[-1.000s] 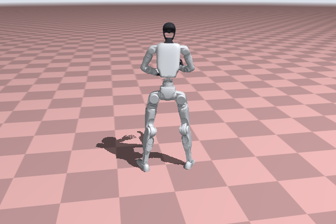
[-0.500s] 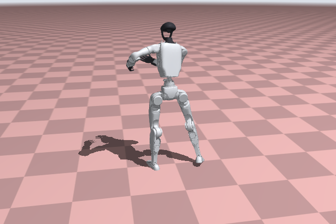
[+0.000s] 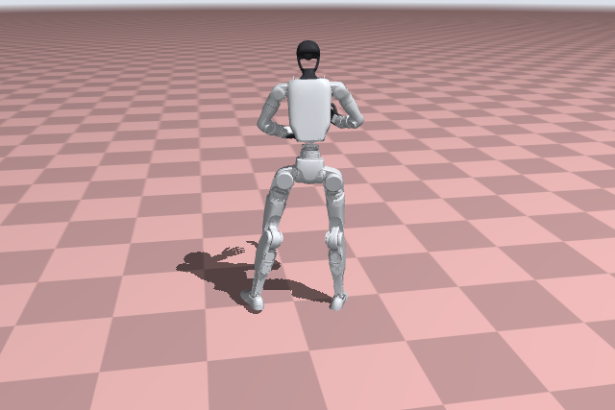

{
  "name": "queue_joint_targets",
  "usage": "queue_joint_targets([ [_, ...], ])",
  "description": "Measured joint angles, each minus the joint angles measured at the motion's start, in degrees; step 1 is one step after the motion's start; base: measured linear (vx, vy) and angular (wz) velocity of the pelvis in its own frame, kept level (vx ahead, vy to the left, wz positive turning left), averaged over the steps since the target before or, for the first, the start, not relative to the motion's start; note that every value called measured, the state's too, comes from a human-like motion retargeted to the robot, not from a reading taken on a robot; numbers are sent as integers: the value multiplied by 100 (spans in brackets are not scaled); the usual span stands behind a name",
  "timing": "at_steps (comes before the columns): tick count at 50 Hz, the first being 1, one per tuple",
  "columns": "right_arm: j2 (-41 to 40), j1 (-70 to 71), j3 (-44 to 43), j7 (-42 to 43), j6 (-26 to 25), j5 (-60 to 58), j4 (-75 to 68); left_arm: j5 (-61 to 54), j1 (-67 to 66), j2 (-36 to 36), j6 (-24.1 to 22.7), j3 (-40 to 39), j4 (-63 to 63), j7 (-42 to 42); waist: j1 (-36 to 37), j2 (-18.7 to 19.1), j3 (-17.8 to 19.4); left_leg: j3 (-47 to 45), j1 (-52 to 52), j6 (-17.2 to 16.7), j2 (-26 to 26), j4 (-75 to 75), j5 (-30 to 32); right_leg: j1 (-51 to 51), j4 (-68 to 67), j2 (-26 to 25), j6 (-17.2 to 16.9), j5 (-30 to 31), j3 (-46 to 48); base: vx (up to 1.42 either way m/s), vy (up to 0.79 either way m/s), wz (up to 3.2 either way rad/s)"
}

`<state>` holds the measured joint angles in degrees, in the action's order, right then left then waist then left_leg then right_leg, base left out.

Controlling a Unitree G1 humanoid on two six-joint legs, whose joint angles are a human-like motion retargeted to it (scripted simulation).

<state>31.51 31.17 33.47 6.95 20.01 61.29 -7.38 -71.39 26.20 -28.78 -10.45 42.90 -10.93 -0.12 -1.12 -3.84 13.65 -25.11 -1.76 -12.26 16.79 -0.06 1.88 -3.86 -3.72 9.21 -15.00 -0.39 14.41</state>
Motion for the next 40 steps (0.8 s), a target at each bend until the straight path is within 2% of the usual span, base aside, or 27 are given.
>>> queue_joint_targets([
  [6, 1236, 697, -449, -171, 109, 569, -131, -663, 1446, 792, 6, 680, -169, 34, -296, -75, -298, -113, 19, -6, 516, 432, 306, -97, -122, -491, 0, 23, -291, 6, -30, -60],
  [15, 2744, 2173, -771, -156, 552, 1183, -75, -2201, 3651, 1330, -310, 1415, 266, -125, -304, -83, -617, -16, 84, 227, 605, 1193, 492, -145, -537, -458, 0, -66, -632, 11, -9, -37],
  [17, 2808, 2631, -682, 151, 516, 1086, -91, -1912, 4158, 1461, -539, 1558, 185, 52, -250, -110, -525, 0, -4, 402, 560, 1088, 827, -170, -629, -473, 0, -41, -678, 5, -11, -29],
  [23, 3091, 3488, -395, 207, 585, 1063, -251, -1747, 4791, 1586, -665, 1650, -40, 108, -253, -34, -571, 137, -21, 337, 549, 1070, 927, -135, -589, -485, 0, 52, -658, 2, 0, -5],
  [28, 2963, 3719, -257, 693, 388, -393, -531, -1356, 4523, 1669, -688, 1459, -97, 233, -393, 45, -487, 160, -17, 383, 399, 1043, 626, -179, -651, -298, 0, 14, -603, -1, 15, 17],
  [32, 2417, 3259, -533, 1146, 104, -1599, -705, -959, 3787, 1573, -532, 1199, 88, 251, -553, 101, -330, -29, -102, 505, 174, 891, 165, -283, -845, -37, 0, -90, -548, -4, 24, 31],
  [40, 486, 1242, -1483, 1320, -148, -1856, -1000, 248, 1532, 980, -45, 671, 209, 264, -408, 301, -94, -594, -213, 547, -109, 233, -549, -550, -1049, 194, 0, -88, -273, -6, 24, 40],
])
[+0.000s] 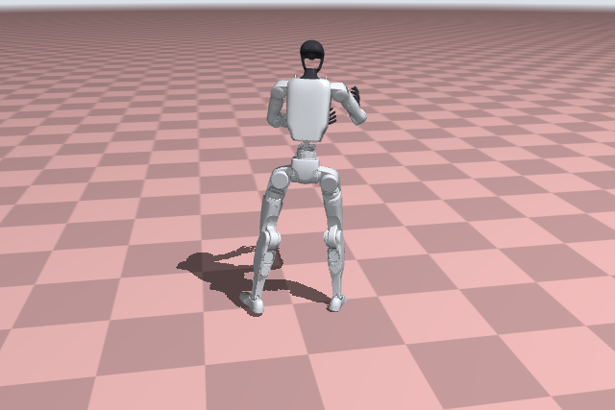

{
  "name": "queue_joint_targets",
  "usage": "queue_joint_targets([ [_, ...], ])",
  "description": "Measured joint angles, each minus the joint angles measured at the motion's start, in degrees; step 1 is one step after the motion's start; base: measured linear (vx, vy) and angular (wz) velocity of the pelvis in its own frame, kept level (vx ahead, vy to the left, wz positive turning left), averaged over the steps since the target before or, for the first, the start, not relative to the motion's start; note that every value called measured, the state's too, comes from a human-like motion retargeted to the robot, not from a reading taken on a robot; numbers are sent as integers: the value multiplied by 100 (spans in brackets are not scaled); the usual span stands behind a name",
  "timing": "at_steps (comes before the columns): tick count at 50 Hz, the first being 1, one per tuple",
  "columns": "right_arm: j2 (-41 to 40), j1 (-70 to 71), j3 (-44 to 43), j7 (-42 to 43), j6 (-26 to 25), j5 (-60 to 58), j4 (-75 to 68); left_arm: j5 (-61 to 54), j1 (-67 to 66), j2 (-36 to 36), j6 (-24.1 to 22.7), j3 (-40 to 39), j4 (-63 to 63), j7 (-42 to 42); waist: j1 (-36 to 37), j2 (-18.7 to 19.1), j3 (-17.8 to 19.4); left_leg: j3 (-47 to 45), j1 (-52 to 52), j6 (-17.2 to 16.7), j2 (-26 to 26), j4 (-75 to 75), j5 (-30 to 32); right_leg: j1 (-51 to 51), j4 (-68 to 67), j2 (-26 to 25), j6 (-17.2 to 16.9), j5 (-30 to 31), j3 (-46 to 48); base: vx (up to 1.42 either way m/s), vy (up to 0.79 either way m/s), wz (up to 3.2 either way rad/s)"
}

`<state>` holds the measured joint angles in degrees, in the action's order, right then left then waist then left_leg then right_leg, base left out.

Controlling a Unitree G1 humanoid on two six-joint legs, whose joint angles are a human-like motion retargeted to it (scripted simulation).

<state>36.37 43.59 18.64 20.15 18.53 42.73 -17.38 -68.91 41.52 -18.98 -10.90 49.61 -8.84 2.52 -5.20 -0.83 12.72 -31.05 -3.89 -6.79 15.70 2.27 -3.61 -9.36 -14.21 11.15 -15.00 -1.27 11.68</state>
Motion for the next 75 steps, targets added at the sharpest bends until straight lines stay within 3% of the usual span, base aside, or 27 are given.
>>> queue_joint_targets([
  [8, -1471, -1721, 10, -382, -85, 375, 192, 498, -2403, -972, 102, -1033, 157, -89, 594, 295, -60, 440, 248, -104, -535, -239, -156, 252, 286, 594, 85, 342, 433, 0, 36, 78],
  [13, -1892, -2134, 604, -660, -160, 741, 642, 338, -3499, -1985, 121, -1842, 343, -314, 1021, 490, -209, 799, 402, -237, -739, -240, -129, 374, 310, 829, 253, 637, 683, 3, 32, 68],
  [15, -1654, -1857, 1302, -61, -589, -1721, 793, 274, -3886, -2370, 122, -2274, 344, -374, 1159, 543, -267, 890, 431, -306, -804, -235, -119, 355, 215, 909, 305, 741, 726, 3, 28, 48],
  [18, -1826, -1562, 1972, -187, -727, -1822, 1095, 1, -4346, -2892, 136, -2849, 224, -497, 1291, 657, -330, 997, 443, -420, -847, -217, -93, 300, 12, 973, 465, 896, 735, 3, 23, 38],
  [20, -1790, -1106, 2434, -707, -1123, -3146, 1142, -38, -4630, -3217, 225, -3236, 98, -685, 1344, 738, -365, 1046, 447, -450, -867, -201, -72, 227, -148, 1000, 566, 995, 671, 2, 17, 27],
  [23, -2152, -543, 3000, -887, -1262, -3611, 1177, -170, -5013, -3669, 312, -3714, -87, -840, 1353, 892, -380, 1096, 442, -493, -856, -166, -47, 136, -335, 977, 676, 1144, 476, 1, 11, 21],
  [24, -2544, -674, 3032, -907, -972, -1495, 1187, -296, -5118, -3839, 313, -3790, -119, -835, 1347, 946, -376, 1113, 439, -517, -839, -153, -40, 131, -363, 949, 697, 1189, 406, 1, 6, 23],
  [25, -3062, -957, 2995, -913, -522, 1698, 1200, -471, -5213, -4016, 298, -3833, -141, -804, 1338, 1001, -369, 1131, 434, -549, -816, -140, -33, 137, -380, 915, 716, 1231, 340, 1, 3, 18],
  [33, -3916, -460, 3306, -569, -480, 1825, 745, -456, -5474, -4690, 387, -3975, -29, -848, 1535, 980, -413, 1060, 488, -524, -779, -66, -71, 169, -173, 885, 253, 1014, 96, 0, -5, -6],
  [38, -3992, -583, 3101, -346, -506, 1401, 417, -167, -4989, -4369, 153, -3559, -86, -515, 1592, 683, -426, 953, 529, -595, -810, -120, -69, 271, 156, 1045, 244, 455, 658, -3, -19, -17],
  [43, -3600, -989, 2900, -292, -385, 1184, 278, 412, -4130, -3566, -17, -2736, -430, -149, 1510, 408, -373, 834, 546, -592, -770, -204, -6, 347, 498, 1060, 381, 34, 1098, -5, -29, -22],
  [45, -3026, -803, 3106, 235, -815, -1550, 318, 717, -3791, -3093, -4, -2450, -594, -5, 1441, 342, -323, 772, 531, -541, -704, -231, 27, 310, 518, 1011, 373, -66, 1105, -6, -35, -33],
  [47, -2607, -930, 3078, 129, -886, -2112, 364, 880, -3558, -2618, 12, -2213, -700, 44, 1284, 294, -263, 719, 503, -459, -596, -240, 70, 259, 471, 919, 322, -123, 1054, -5, -38, -38],
  [48, -2191, -807, 3128, -263, -1134, -3536, 298, 1037, -3443, -2356, 58, -2117, -771, -32, 1198, 282, -232, 686, 486, -394, -538, -245, 97, 212, 418, 869, 287, -146, 1007, -4, -38, -44],
  [49, -1995, -896, 3115, -434, -1151, -3332, 376, 1048, -3338, -2090, 88, -2011, -820, -17, 1091, 270, -202, 657, 462, -357, -464, -242, 126, 181, 370, 802, 248, -163, 965, -3, -39, -45],
  [50, -1908, -1091, 3071, -495, -1053, -2316, 525, 987, -3239, -1823, 111, -1899, -859, 45, 974, 260, -172, 628, 436, -334, -382, -236, 156, 157, 325, 726, 207, -177, 925, -1, -39, -46],
  [51, -1777, -1166, 2869, -189, -868, -1876, 485, 906, -3122, -1538, 59, -1799, -922, 165, 841, 250, -141, 593, 396, -304, -304, -241, 203, 142, 290, 646, 160, -183, 885, 0, -38, -49],
  [52, -1573, -1177, 2724, -73, -793, -1830, 437, 870, -3005, -1262, 37, -1701, -986, 228, 706, 237, -117, 555, 357, -271, -230, -241, 249, 126, 259, 569, 114, -186, 841, 0, -37, -55],
  [53, -1224, -1060, 2690, -337, -939, -2571, 375, 926, -2889, -1005, 76, -1607, -1049, 177, 569, 220, -106, 513, 319, -233, -162, -233, 297, 109, 233, 496, 70, -186, 788, 1, -36, -59],
  [55, -1010, -1141, 2360, -55, -630, -1255, 469, 698, -2586, -483, 20, -1392, -1180, 343, 278, 193, -84, 422, 239, -224, 8, -216, 421, 115, 246, 301, 0, -166, 708, 2, -37, -64],
  [60, -68, -613, 1782, -149, -388, -565, 554, 313, -1658, 378, 2, -793, -1237, 354, -293, 91, -212, 87, 119, -242, 437, -61, 805, 111, 425, -232, 0, -47, 462, 4, -35, -74],
  [62, 110, -426, 1272, -842, -56, 1919, 610, -28, -1048, 663, -10, -544, -1234, 281, -473, 20, -178, -20, 49, -193, 463, 33, 943, 170, 440, -272, 0, -37, 378, 7, -22, -54],
  [69, 1519, 939, 1113, -1010, 223, 2379, 769, -775, 590, 1389, -220, -184, -813, 235, -733, -169, -292, -277, -65, 121, 340, 481, 1237, 272, 336, -112, 0, -56, 55, 8, -9, -44],
  [75, 2149, 2108, 1170, -1050, 415, 2728, 783, -1354, 1777, 1547, -532, -105, -529, 211, -674, -97, -381, -139, 16, 198, 407, 788, 1405, 260, 335, -162, 0, 0, -112, 4, -6, -31],
])
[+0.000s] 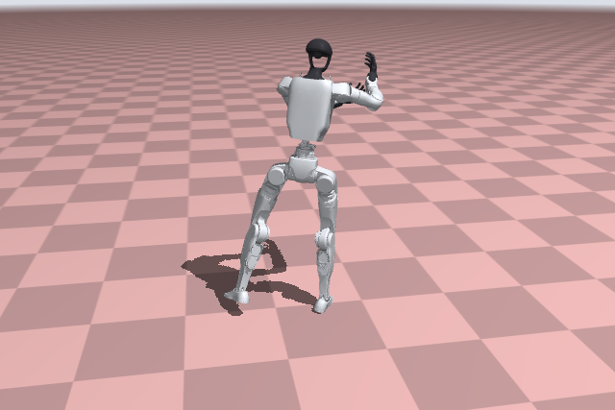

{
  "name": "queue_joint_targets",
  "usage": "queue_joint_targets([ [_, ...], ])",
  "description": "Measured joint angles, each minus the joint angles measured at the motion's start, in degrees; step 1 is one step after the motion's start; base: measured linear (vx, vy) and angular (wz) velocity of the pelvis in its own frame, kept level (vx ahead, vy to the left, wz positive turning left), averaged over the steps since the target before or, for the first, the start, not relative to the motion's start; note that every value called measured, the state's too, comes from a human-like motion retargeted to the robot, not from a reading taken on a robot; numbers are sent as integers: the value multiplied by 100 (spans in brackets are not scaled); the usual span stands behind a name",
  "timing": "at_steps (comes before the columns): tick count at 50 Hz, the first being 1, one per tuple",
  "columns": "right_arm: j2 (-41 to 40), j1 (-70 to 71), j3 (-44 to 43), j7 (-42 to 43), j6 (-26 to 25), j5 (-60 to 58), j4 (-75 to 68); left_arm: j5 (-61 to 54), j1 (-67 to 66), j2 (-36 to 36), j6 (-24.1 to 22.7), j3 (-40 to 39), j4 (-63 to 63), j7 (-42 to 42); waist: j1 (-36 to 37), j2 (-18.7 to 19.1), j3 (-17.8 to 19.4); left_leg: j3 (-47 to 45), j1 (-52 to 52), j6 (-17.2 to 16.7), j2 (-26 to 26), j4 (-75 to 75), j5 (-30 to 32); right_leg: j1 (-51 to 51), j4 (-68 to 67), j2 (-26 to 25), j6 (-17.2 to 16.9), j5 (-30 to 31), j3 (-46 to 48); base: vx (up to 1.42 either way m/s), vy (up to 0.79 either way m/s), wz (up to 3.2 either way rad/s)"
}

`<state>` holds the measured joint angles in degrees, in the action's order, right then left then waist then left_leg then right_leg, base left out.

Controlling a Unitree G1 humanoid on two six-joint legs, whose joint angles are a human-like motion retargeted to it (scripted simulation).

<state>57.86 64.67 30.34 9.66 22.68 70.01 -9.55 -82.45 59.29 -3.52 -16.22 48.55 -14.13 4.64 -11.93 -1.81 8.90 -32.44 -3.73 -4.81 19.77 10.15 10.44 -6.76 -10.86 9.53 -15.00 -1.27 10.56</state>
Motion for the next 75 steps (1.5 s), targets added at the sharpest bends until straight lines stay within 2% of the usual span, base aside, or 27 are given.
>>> queue_joint_targets([
  [9, -95, 529, -279, 27, 159, -200, -199, -217, 692, -163, -160, -41, 49, -260, 109, 194, 20, 584, 131, -489, 22, -188, -58, -121, 153, -102, 0, 143, -32, -2, 3, -1],
  [15, -418, -364, -720, 495, -285, -2121, -254, 563, -22, -138, 301, -596, -90, -436, -24, 283, 293, 520, 91, -458, -358, -649, -539, -226, -5, 329, 0, 26, 70, -8, 26, 39],
  [20, -1299, -1695, -1110, 899, -684, -3361, -283, 1290, -1322, -381, 758, -1162, -119, -593, -58, 430, 592, 127, 112, -418, -474, -981, -956, -281, 15, 453, 173, 12, 269, -12, 26, 43],
  [25, -2564, -3148, -1235, 870, -687, -3176, -212, 1445, -2868, -950, 927, -1390, 7, -708, 192, 452, 788, 78, 244, -448, -619, -1182, -1188, -199, 241, 588, 189, 166, 568, -11, 26, 57],
  [31, -3591, -4360, -664, 747, -803, -3380, -86, 1454, -4489, -2187, 1012, -1617, 383, -972, 901, 392, 761, 522, 491, -533, -926, -1356, -1199, -23, 419, 912, 45, 394, 1026, -5, 29, 80],
  [35, -3832, -4672, 157, 914, -1225, -5166, 116, 1633, -5513, -3375, 993, -2053, 789, -1295, 1491, 307, 465, 818, 999, -657, -953, -606, -1589, -87, 36, 1219, 1, 385, 1326, 3, 27, 80],
  [37, -3865, -4385, 567, 1093, -1287, -5373, 253, 1322, -5582, -3903, 1009, -2351, 897, -1156, 1876, 362, 507, 925, 671, -687, -1160, -1462, -1154, 38, 283, 1187, 32, 630, 1379, 1, 23, 49],
  [38, -3943, -4316, 716, 1079, -1258, -5235, 357, 1236, -5689, -4179, 996, -2518, 965, -1167, 2046, 374, 493, 972, 656, -704, -1178, -1479, -1147, 67, 247, 1211, 59, 679, 1416, 3, 20, 45],
  [40, -4357, -4359, 798, 593, -864, -3003, 620, 950, -5882, -4711, 976, -2860, 1091, -1210, 2358, 402, 446, 1065, 654, -719, -1200, -1484, -1139, 100, 167, 1250, 137, 789, 1480, 5, 17, 45],
  [42, -4456, -4018, 1003, 729, -1001, -3428, 729, 712, -6026, -5157, 976, -3232, 1166, -1192, 2642, 432, 380, 1137, 653, -706, -1208, -1478, -1135, 106, 81, 1277, 200, 908, 1493, 5, 14, 33],
  [43, -4364, -3666, 1075, 1081, -1541, -4987, 616, 631, -6085, -5354, 1041, -3445, 1185, -1153, 2764, 440, 351, 1170, 654, -677, -1214, -1468, -1137, 98, 35, 1292, 223, 966, 1480, 4, 11, 29],
  [44, -4469, -3506, 1137, 883, -1508, -4851, 741, 502, -6136, -5565, 1049, -3601, 1201, -1215, 2856, 462, 321, 1210, 662, -668, -1206, -1441, -1143, 115, 14, 1292, 234, 1030, 1479, 4, 9, 32],
  [45, -4672, -3441, 1194, 409, -1187, -3869, 986, 348, -6183, -5783, 1029, -3730, 1215, -1328, 2931, 491, 291, 1255, 674, -670, -1192, -1404, -1152, 143, 4, 1283, 239, 1096, 1485, 3, 7, 35],
  [50, -5121, -2501, 1313, 381, -1178, -3486, 1021, -104, -6176, -6729, 1112, -4041, 1139, -1456, 3026, 592, 178, 1464, 738, -669, -1114, -1294, -1153, 261, 0, 1202, 143, 1245, 1456, 1, 2, 36],
  [52, -5410, -2378, 1376, 693, -859, -2419, 1051, -136, -6051, -7012, 1088, -3942, 1093, -1393, 2959, 619, 159, 1527, 750, -704, -1079, -1305, -1135, 299, 3, 1158, 97, 1167, 1483, -3, -3, 30],
  [55, -5603, -2180, 1395, 640, -940, -2362, 933, 172, -5823, -7276, 1153, -3717, 1002, -1399, 2815, 596, 134, 1576, 773, -714, -1050, -1350, -1112, 301, 5, 1128, 69, 914, 1573, -5, -7, 15],
  [57, -5709, -2168, 1379, 554, -1056, -2484, 790, 590, -5580, -7296, 1188, -3485, 895, -1389, 2701, 542, 143, 1567, 782, -727, -1047, -1407, -1088, 280, 36, 1128, 90, 685, 1677, -8, -12, 0],
  [58, -5654, -2106, 1347, 284, -1316, -3176, 654, 921, -5418, -7255, 1230, -3338, 806, -1448, 2646, 508, 147, 1554, 788, -722, -1053, -1441, -1072, 258, 54, 1135, 115, 569, 1727, -9, -14, -9],
  [61, -5943, -2569, 1389, 755, -907, -1930, 485, 1798, -5002, -6952, 1112, -2889, 537, -1182, 2453, 417, 205, 1472, 810, -814, -1041, -1489, -1042, 224, 195, 1124, 177, 294, 1846, -10, -17, -17],
  [62, -5872, -2611, 1450, 922, -969, -2518, 378, 2176, -4901, -6790, 1069, -2774, 422, -1121, 2384, 391, 225, 1436, 822, -842, -1035, -1494, -1034, 195, 236, 1121, 201, 229, 1852, -12, -20, -30],
  [63, -5642, -2491, 1613, 1384, -1223, -4366, 250, 2598, -4832, -6585, 1004, -2698, 292, -1042, 2311, 369, 248, 1391, 831, -874, -1025, -1499, -1024, 153, 261, 1117, 221, 176, 1830, -12, -21, -32],
  [64, -5658, -2734, 1585, 1257, -1095, -3770, 181, 2883, -4781, -6360, 968, -2603, 166, -978, 2220, 363, 284, 1353, 837, -903, -1007, -1504, -1009, 122, 288, 1102, 239, 146, 1806, -12, -23, -31],
  [65, -5796, -3158, 1462, 834, -777, -1952, 142, 3099, -4739, -6124, 946, -2497, 42, -921, 2119, 365, 326, 1320, 841, -932, -985, -1508, -992, 98, 318, 1082, 257, 126, 1781, -11, -24, -33],
  [70, -4963, -3756, 1545, 885, -721, -2332, -182, 3501, -4701, -4492, 786, -2122, -518, -480, 1568, 437, 559, 1070, 795, -1019, -791, -1515, -914, -115, 296, 909, 199, 119, 1492, -10, -26, -48],
  [72, -4262, -3658, 1812, 1368, -1124, -4518, -170, 3335, -4642, -3749, 787, -1928, -723, -306, 1322, 455, 633, 944, 730, -1018, -688, -1515, -887, -163, 312, 796, 129, 133, 1374, -6, -27, -63],
  [73, -4024, -3749, 1815, 1372, -1122, -4479, -131, 3199, -4587, -3413, 785, -1783, -808, -254, 1187, 456, 663, 883, 688, -1015, -630, -1515, -869, -163, 342, 727, 93, 145, 1328, -3, -27, -67],
  [75, -2931, -3379, 2087, 827, -1551, -7798, -248, 3197, -4332, -2732, 783, -1460, -1061, -405, 942, 471, 710, 744, 590, -961, -540, -1515, -827, -170, 391, 611, 8, 162, 1212, -2, -27, -74],
])
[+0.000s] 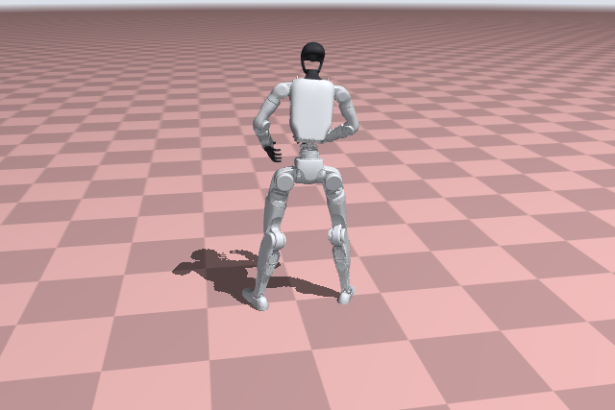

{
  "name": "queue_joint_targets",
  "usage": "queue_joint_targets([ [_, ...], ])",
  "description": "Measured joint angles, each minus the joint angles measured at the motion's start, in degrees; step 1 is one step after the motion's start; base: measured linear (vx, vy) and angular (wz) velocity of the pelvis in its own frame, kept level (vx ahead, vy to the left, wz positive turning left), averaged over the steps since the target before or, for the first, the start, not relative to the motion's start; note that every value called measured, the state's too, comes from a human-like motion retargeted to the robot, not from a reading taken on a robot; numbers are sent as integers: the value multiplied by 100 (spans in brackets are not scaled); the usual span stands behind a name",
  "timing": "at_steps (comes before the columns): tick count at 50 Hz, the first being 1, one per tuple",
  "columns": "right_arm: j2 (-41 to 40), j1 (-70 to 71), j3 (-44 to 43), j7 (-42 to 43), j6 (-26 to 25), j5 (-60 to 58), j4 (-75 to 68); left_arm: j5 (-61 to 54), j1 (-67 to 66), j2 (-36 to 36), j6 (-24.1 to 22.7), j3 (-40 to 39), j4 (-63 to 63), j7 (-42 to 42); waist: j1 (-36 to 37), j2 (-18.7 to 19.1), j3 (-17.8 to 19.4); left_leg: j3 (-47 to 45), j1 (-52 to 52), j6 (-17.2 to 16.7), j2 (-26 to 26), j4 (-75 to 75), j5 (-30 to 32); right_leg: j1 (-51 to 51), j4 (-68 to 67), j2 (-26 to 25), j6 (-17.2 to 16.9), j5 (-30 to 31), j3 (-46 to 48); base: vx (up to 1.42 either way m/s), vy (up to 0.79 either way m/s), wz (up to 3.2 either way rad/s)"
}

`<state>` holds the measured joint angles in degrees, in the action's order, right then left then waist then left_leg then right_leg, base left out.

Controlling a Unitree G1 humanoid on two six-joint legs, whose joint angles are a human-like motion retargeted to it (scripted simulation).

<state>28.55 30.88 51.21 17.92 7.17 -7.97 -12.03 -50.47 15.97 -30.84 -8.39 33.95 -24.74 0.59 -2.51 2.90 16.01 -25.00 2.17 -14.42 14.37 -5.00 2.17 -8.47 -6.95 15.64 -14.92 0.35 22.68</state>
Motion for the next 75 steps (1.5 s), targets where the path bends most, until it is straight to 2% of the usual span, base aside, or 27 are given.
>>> queue_joint_targets([
  [3, 824, -16, 7, -291, -220, 179, -159, -379, 491, 698, 100, 590, -94, 30, -333, -54, -70, -236, -127, 8, 244, 0, 139, -23, 122, -312, -8, 37, -177, 2, -30, -83],
  [4, 1017, -60, -229, -162, -31, 845, 26, -540, 749, 917, 64, 781, -102, 84, -439, -72, -73, -308, -187, 16, 310, 1, 199, -14, 144, -398, -8, 38, -238, 5, -28, -80],
  [5, 1144, -144, -598, 122, 344, 1881, 367, -720, 1034, 1139, -20, 962, -104, 167, -546, -88, -64, -375, -252, 24, 375, 2, 263, 4, 163, -482, -8, 38, -296, 7, -25, -71],
  [6, 1036, -429, -1141, -76, 748, 4617, 557, -1015, 1351, 1299, -34, 1168, -56, 234, -646, -148, -57, -426, -336, 47, 397, 15, 322, 53, 161, -512, -8, 26, -353, 9, -22, -65],
  [7, 1016, -599, -1569, -201, 1039, 6450, 698, -1245, 1636, 1439, -51, 1335, 14, 280, -747, -212, -73, -478, -412, 77, 415, 38, 377, 91, 152, -536, -8, 12, -416, 11, -18, -62],
  [14, 1863, 300, -2989, -163, 1361, 6606, 929, -2232, 3346, 1828, -282, 1469, 799, 290, -1288, -677, -421, -734, -743, 414, 508, 585, 659, 212, -112, -572, -8, -110, -983, 13, -15, -70],
  [17, 2314, 982, -3275, -310, 1255, 6190, 885, -2770, 4046, 1792, -420, 1431, 1066, 229, -1308, -784, -565, -756, -823, 511, 655, 875, 781, 241, -197, -705, -8, -113, -1213, 11, -17, -79],
  [18, 2352, 1165, -3339, -267, 1464, 6682, 952, -2981, 4266, 1775, -505, 1436, 1129, 235, -1293, -806, -612, -750, -844, 522, 717, 955, 834, 258, -200, -771, -8, -101, -1273, 10, -19, -76],
  [25, 3107, 2434, -3187, -454, 1810, 7606, 758, -3679, 5417, 1756, -843, 1542, 1238, 110, -913, -947, -899, -523, -847, 491, 1134, 1499, 1111, 420, -64, -1229, -8, 55, -1535, 7, -16, -57],
  [31, 3260, 3245, -2905, -399, 1796, 7383, 310, -3492, 5600, 1835, -839, 1401, 1037, 44, -599, -982, -956, -310, -793, 474, 1169, 1817, 918, 578, 132, -1258, -8, 146, -1612, 2, 5, -16],
  [37, 2642, 3191, -3120, -8, 1548, 5914, 330, -2981, 4693, 1659, -577, 941, 1116, -18, -566, -891, -730, -436, -921, 621, 820, 1669, 229, 534, 50, -872, -8, 120, -1611, -5, 29, 20],
  [41, 1777, 2264, -3500, 243, 1275, 4904, 718, -2581, 3541, 1355, -335, 645, 1294, -25, -687, -887, -493, -588, -984, 688, 451, 1268, -249, 351, -166, -486, -8, 77, -1473, -11, 38, 61],
  [45, 820, 1041, -3520, 327, 1068, 4509, 873, -2238, 2303, 979, -123, 442, 1395, -61, -670, -881, -248, -564, -833, 675, 158, 924, -624, 147, -301, -149, -8, 93, -1205, -14, 38, 85],
  [53, -879, -692, -2672, 76, 861, 4475, 508, -1950, 201, -245, 109, -74, 1633, -412, 264, -771, 212, -7, -177, 703, -428, 678, -835, 105, 27, 488, -8, 445, -586, -12, 36, 87],
  [55, -991, -676, -2249, 345, 515, 3106, 400, -1887, -200, -614, 103, -357, 1697, -432, 653, -666, 263, 124, -33, 669, -536, 655, -812, 109, 116, 585, -8, 574, -474, -7, 31, 65],
  [57, -1093, -550, -1810, 108, 13, 2308, 387, -1862, -523, -974, 170, -726, 1747, -486, 1028, -526, 271, 251, 81, 624, -633, 644, -789, 114, 149, 672, -8, 699, -380, -4, 29, 62],
  [58, -1284, -525, -1770, 270, 268, 2773, 463, -1913, -652, -1156, 84, -920, 1770, -466, 1204, -443, 269, 314, 118, 587, -668, 630, -769, 129, 159, 700, -8, 765, -329, -2, 28, 64],
  [60, -1679, -515, -1718, -95, 656, 4605, 603, -2066, -852, -1512, 24, -1291, 1807, -499, 1527, -276, 242, 450, 162, 535, -762, 610, -744, 180, 140, 788, -8, 889, -239, 1, 28, 68],
  [62, -1410, 175, -1295, 319, 157, 2081, 515, -2078, -983, -1850, -38, -1732, 1827, -501, 1797, -121, 186, 590, 171, 487, -856, 592, -731, 217, 43, 887, -8, 990, -190, 4, 28, 72],
  [63, -1342, 435, -1218, 31, -150, 1339, 525, -2081, -1033, -2004, 6, -1931, 1829, -575, 1899, -47, 149, 673, 164, 493, -924, 590, -732, 252, -15, 959, -8, 1039, -173, 6, 27, 80],
  [64, -1494, 529, -1271, -227, -26, 2181, 600, -2196, -1054, -2181, -5, -2093, 1833, -626, 1978, 31, 120, 760, 147, 481, -969, 574, -721, 298, -69, 1004, 11, 1091, -151, 7, 24, 86],
  [65, -1757, 541, -1389, -469, 313, 3815, 707, -2367, -1060, -2368, -43, -2236, 1839, -664, 2046, 111, 94, 850, 125, 460, -1003, 552, -705, 348, -121, 1035, 40, 1145, -125, 6, 19, 84],
  [67, -2017, 888, -1406, -182, 705, 4948, 808, -2593, -1023, -2751, -152, -2454, 1865, -637, 2168, 266, -4, 1003, 88, 372, -1000, 483, -649, 401, -214, 1017, 123, 1259, -120, 5, 14, 78],
  [68, -2071, 1128, -1426, -158, 693, 4967, 809, -2667, -1000, -2936, -165, -2555, 1874, -653, 2208, 331, -55, 1080, 71, 339, -998, 449, -621, 417, -265, 1006, 164, 1315, -137, 5, 12, 72],
  [70, -1825, 1957, -1337, 78, -20, 2063, 646, -2609, -944, -3278, -143, -2772, 1870, -767, 2267, 434, -151, 1220, 40, 296, -995, 380, -567, 412, -386, 989, 223, 1420, -229, 4, 9, 67],
  [72, -2331, 1980, -1560, 120, 542, 4768, 825, -2857, -892, -3595, -178, -2851, 1908, -739, 2260, 524, -233, 1355, 0, 210, -967, 324, -515, 435, -480, 940, 276, 1522, -340, 5, 5, 64],
  [75, -2511, 2423, -1694, -8, 877, 4927, 834, -2886, -860, -3982, -249, -2960, 1948, -920, 2226, 603, -338, 1507, -28, 123, -924, 266, -458, 397, -632, 866, 303, 1643, -582, 3, 1, 48],
])
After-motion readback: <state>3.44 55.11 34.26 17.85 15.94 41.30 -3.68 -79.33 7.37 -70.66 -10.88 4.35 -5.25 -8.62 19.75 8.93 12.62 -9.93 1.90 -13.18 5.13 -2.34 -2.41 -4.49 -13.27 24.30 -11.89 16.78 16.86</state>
